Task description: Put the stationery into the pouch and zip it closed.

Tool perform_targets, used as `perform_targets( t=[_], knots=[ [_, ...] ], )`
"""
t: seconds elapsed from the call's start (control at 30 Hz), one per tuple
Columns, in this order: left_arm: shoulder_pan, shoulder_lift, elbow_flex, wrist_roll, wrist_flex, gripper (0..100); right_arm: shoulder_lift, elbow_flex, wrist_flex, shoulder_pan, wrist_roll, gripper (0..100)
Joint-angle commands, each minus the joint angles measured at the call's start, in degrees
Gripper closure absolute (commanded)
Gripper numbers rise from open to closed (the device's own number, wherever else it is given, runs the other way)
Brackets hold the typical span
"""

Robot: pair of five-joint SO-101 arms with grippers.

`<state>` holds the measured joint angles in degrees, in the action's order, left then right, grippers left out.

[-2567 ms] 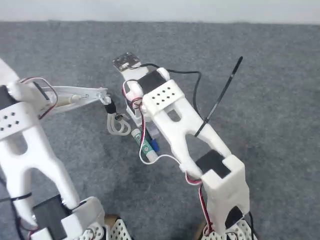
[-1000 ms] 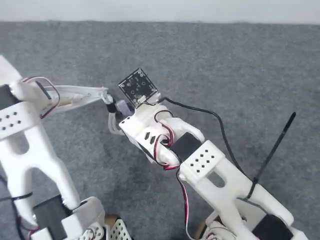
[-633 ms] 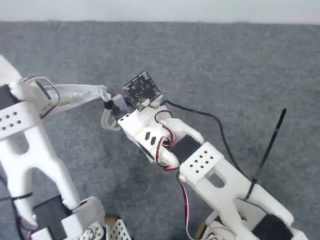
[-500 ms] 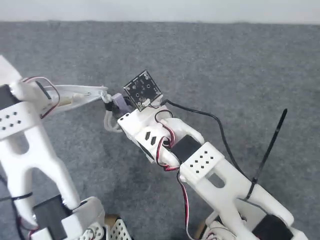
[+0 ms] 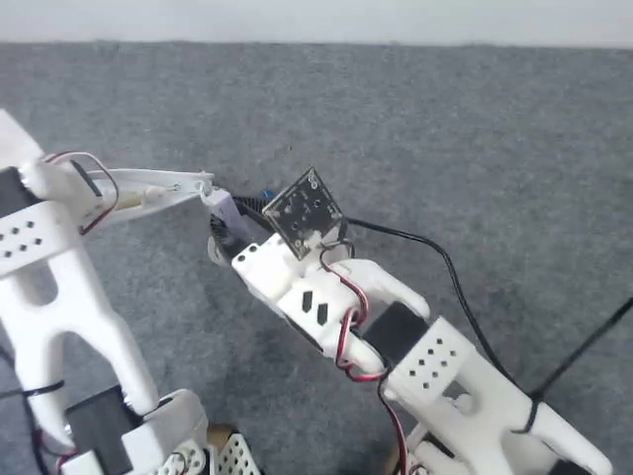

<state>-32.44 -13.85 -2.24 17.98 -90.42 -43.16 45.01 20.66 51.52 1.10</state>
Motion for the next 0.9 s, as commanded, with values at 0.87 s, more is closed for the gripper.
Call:
perform_targets(
  t=[0.87],
  knots=[
    [3.52,-0.26,1.01,0.26,1.05,99,-12.97,9.76,-36.62,1.63,0.44,99.3]
  ],
)
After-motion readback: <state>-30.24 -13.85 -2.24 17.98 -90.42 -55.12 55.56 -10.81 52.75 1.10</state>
